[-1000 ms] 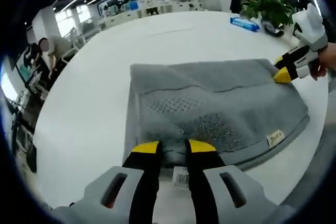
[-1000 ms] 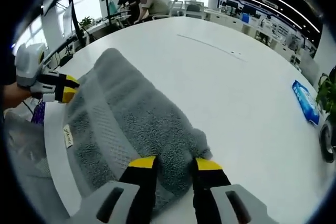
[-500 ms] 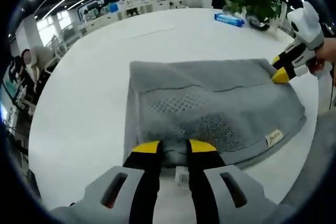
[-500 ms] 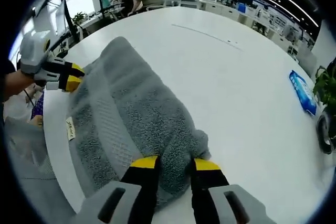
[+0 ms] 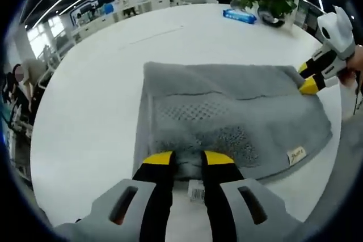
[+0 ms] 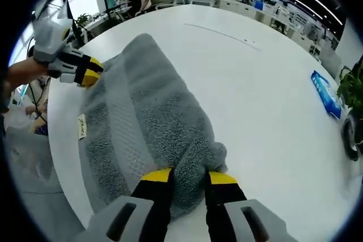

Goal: Open the folded towel by lifting each exposed corner and separating the folded layers until the towel lies flat within the target outline without major curled edges

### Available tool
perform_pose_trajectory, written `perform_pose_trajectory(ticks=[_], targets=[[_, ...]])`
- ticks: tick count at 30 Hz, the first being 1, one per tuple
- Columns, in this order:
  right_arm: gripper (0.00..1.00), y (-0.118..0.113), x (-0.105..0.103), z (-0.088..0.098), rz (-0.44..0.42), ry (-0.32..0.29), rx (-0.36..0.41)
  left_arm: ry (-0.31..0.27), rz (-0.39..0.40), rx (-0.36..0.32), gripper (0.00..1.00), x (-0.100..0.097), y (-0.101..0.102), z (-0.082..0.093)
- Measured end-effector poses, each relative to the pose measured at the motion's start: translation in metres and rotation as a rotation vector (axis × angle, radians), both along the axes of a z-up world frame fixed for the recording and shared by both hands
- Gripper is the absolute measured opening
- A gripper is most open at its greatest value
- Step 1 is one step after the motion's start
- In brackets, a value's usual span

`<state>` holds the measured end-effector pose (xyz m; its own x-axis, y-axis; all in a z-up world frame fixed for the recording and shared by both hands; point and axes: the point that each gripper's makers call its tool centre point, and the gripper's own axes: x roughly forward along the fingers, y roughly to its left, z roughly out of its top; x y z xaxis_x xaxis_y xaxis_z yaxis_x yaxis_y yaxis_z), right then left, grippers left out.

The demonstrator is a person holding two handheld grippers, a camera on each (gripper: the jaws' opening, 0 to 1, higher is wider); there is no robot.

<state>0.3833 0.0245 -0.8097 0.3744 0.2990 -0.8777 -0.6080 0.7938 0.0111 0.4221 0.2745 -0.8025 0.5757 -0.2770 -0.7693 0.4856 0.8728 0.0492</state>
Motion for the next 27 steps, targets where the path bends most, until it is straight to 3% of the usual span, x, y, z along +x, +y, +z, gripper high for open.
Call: perform_pose_trajectory(ticks=[11, 27], targets=[[0.19, -0.002, -0.008, 0.001, 0.008, -0.019, 0.028, -0.022, -0.064, 0.035, 0.18, 0.028, -0.008, 0.000], [0.19, -0.002, -0.024, 0.004, -0.022, -0.053, 0.125, -0.030, -0.156, 0.067, 0.18, 0.068, -0.026, 0.002]])
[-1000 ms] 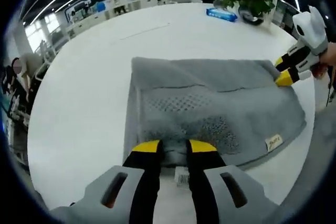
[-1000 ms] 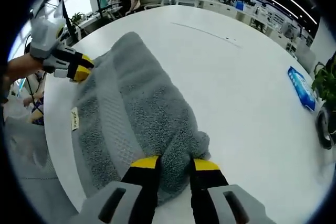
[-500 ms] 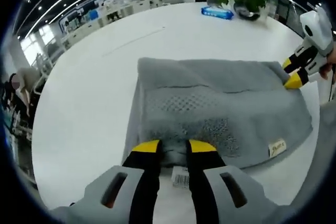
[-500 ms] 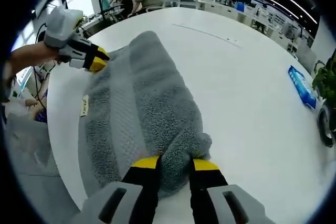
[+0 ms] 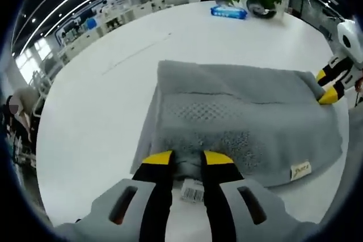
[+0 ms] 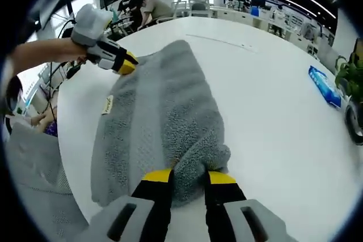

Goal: Open the folded towel by lifting each exposed corner and separating the folded layers until the towel lies flat within the target outline without major curled edges

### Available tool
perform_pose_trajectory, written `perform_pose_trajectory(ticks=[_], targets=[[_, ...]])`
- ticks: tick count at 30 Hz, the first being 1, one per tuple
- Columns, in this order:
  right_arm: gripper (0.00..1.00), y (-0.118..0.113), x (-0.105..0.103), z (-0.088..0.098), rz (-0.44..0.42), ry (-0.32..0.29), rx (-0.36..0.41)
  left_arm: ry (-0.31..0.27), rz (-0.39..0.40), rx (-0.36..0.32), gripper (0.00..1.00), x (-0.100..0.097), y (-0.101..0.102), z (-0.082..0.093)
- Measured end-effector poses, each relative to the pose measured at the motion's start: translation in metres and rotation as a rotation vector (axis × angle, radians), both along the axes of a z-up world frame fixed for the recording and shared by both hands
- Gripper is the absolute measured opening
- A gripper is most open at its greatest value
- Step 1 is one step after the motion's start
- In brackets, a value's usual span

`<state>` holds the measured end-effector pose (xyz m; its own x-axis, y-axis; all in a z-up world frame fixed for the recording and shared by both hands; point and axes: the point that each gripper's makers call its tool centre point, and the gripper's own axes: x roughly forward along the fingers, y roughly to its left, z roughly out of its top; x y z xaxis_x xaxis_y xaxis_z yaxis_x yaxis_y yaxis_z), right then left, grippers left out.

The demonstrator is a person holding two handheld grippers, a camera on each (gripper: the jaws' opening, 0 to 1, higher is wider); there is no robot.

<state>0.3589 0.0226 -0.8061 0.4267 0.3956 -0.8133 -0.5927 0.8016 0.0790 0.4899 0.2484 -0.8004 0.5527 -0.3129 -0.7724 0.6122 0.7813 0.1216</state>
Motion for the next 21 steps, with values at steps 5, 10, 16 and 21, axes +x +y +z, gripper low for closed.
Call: perform_pose_trajectory(ticks=[5, 10, 16, 21], targets=[[0.20, 0.000, -0.002, 0.001, -0.022, 0.001, 0.023, 0.009, -0.010, -0.008, 0.18, 0.014, -0.008, 0.000], [0.20, 0.002, -0.008, 0.001, -0.022, -0.002, 0.018, -0.002, -0.048, 0.021, 0.18, 0.027, -0.019, 0.000], [0.21, 0.004, -0.017, 0.001, -0.025, 0.000, 0.035, -0.023, -0.067, 0.024, 0.17, 0.042, -0.029, 0.000], [0.21, 0.008, -0.025, 0.002, -0.019, 0.004, 0.048, -0.022, -0.090, 0.029, 0.17, 0.054, -0.037, 0.000]])
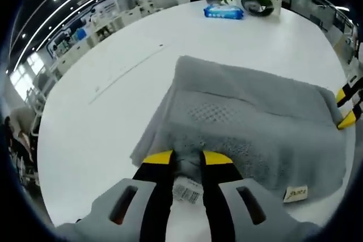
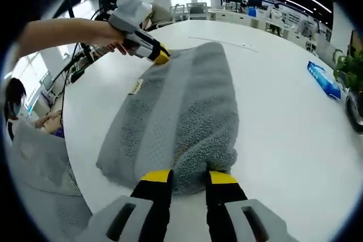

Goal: Open the folded towel by lifting each exposed corner and separating the folded layers until the towel lies flat within the target outline without major curled edges

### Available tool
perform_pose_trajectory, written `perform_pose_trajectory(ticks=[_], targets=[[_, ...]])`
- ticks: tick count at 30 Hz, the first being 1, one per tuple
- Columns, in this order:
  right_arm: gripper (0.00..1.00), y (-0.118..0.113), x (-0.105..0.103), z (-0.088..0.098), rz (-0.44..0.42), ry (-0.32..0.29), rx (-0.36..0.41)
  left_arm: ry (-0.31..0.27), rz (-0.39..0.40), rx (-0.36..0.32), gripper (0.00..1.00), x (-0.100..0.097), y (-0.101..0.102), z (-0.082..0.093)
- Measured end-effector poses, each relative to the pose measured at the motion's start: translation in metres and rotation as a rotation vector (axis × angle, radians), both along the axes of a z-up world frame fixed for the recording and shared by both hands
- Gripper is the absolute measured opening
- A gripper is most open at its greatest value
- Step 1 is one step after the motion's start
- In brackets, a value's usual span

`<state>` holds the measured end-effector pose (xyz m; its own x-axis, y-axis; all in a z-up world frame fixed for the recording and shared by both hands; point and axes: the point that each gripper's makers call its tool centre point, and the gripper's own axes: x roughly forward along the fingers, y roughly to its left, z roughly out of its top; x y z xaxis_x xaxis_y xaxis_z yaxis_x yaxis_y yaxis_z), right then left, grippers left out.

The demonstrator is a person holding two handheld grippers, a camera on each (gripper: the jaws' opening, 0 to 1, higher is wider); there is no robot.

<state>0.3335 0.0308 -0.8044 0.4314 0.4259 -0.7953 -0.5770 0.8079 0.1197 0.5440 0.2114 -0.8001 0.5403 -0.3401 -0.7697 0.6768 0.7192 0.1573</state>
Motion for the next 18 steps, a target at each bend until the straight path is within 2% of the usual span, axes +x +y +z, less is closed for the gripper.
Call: perform_pose_trajectory(ticks=[12, 18], targets=[[0.21, 0.009, -0.014, 0.000, -0.010, 0.004, 0.035, -0.008, -0.048, 0.040, 0.16, 0.028, -0.017, -0.001], [0.17, 0.012, -0.021, -0.003, 0.025, -0.016, 0.005, -0.006, -0.057, 0.037, 0.16, 0.037, -0.028, 0.002]])
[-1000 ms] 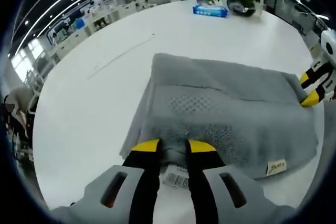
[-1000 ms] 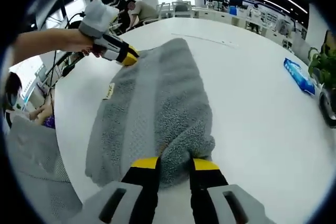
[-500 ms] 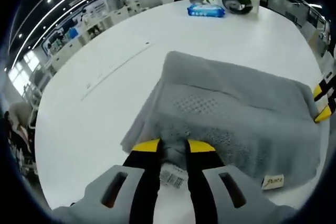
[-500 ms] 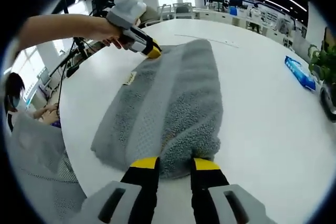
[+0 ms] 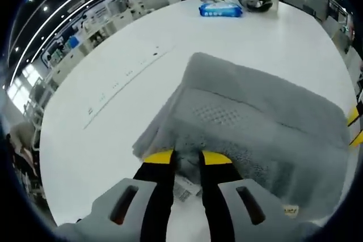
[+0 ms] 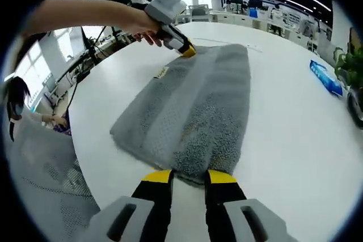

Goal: Open the folded towel by lifting each exposed corner and separating the folded layers until the towel lies flat within the target outline without major curled edges

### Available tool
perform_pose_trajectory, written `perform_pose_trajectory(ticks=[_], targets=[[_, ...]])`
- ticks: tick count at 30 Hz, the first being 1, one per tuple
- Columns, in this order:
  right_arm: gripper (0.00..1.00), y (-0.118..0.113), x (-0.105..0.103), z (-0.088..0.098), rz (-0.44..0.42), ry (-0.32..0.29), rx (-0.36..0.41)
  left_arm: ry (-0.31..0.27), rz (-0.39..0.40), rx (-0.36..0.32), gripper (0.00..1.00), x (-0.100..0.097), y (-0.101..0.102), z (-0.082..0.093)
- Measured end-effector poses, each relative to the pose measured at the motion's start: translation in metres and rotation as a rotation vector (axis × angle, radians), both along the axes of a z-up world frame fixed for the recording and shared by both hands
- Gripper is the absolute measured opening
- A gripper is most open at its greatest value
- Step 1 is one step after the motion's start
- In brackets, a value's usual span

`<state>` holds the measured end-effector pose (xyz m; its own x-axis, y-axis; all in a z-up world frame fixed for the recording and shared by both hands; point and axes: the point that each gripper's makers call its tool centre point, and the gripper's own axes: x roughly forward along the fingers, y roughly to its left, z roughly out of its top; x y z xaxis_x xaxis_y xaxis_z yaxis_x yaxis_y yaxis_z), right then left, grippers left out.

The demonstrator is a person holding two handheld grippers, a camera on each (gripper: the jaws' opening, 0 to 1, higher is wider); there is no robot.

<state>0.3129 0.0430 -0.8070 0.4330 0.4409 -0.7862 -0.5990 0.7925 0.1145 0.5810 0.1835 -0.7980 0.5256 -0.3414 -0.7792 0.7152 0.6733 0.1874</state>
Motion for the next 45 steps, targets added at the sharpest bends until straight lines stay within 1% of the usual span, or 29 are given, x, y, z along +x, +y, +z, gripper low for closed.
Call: perform_pose_trajectory(ticks=[3, 5, 9, 15, 16, 17, 18, 20, 21, 23, 24, 25, 27, 28, 32, 34, 35, 39, 40, 42, 45], targets=[[0.17, 0.003, 0.001, 0.001, -0.021, -0.002, 0.027, 0.005, -0.015, 0.007, 0.16, 0.003, -0.006, 0.001], [0.16, 0.006, 0.001, 0.002, -0.058, 0.024, 0.083, 0.002, -0.030, 0.017, 0.16, 0.005, -0.010, 0.001], [0.15, 0.010, 0.002, 0.003, -0.062, 0.029, 0.114, -0.003, -0.044, 0.023, 0.16, 0.011, -0.016, 0.002], [0.16, 0.016, 0.001, 0.003, -0.031, -0.012, 0.084, 0.001, -0.044, 0.021, 0.15, 0.017, -0.022, 0.003], [0.17, 0.016, 0.001, 0.003, -0.023, -0.020, 0.076, 0.013, -0.020, 0.016, 0.15, 0.017, -0.021, 0.002], [0.17, 0.015, 0.001, 0.003, -0.019, -0.027, 0.071, 0.016, -0.014, 0.017, 0.15, 0.017, -0.021, 0.003], [0.17, 0.015, 0.001, 0.004, -0.011, -0.029, 0.072, 0.015, -0.017, 0.024, 0.16, 0.018, -0.020, 0.003], [0.19, 0.014, 0.002, 0.007, -0.015, -0.027, 0.099, 0.023, -0.002, 0.035, 0.16, 0.018, -0.020, 0.003], [0.19, 0.013, 0.003, 0.010, -0.042, -0.022, 0.134, 0.023, -0.001, 0.041, 0.16, 0.018, -0.020, 0.004], [0.21, 0.012, 0.003, 0.015, -0.049, -0.019, 0.153, 0.015, 0.000, 0.054, 0.16, 0.017, -0.019, 0.005], [0.23, 0.012, 0.004, 0.019, -0.046, -0.027, 0.159, 0.007, 0.003, 0.059, 0.15, 0.016, -0.018, 0.006], [0.25, 0.014, 0.006, 0.026, -0.042, -0.061, 0.176, -0.002, 0.005, 0.063, 0.15, 0.015, -0.017, 0.008], [0.27, 0.017, 0.007, 0.035, -0.025, -0.095, 0.186, -0.020, 0.014, 0.066, 0.14, 0.014, -0.015, 0.012], [0.27, 0.019, 0.007, 0.037, -0.023, -0.099, 0.190, -0.025, 0.019, 0.065, 0.12, 0.012, -0.014, 0.013], [0.27, 0.023, 0.005, 0.039, -0.015, -0.075, 0.191, -0.019, 0.059, 0.032, 0.11, -0.002, -0.007, 0.022], [0.27, 0.022, 0.003, 0.039, 0.012, -0.085, 0.159, -0.018, 0.078, -0.008, 0.11, -0.014, -0.006, 0.029], [0.27, 0.022, 0.003, 0.040, 0.013, -0.087, 0.153, -0.030, 0.083, -0.036, 0.11, -0.021, -0.006, 0.034], [0.27, 0.021, 0.002, 0.047, 0.008, -0.096, 0.155, -0.026, 0.080, -0.050, 0.11, -0.047, 0.000, 0.042], [0.27, 0.021, 0.003, 0.049, 0.007, -0.103, 0.153, -0.042, 0.078, -0.060, 0.11, -0.054, 0.001, 0.046], [0.27, 0.021, 0.005, 0.052, 0.008, -0.121, 0.142, -0.064, 0.101, -0.102, 0.11, -0.063, 0.003, 0.053], [0.29, 0.022, 0.007, 0.058, 0.010, -0.127, 0.144, -0.060, 0.103, -0.110, 0.11, -0.079, 0.007, 0.053]])
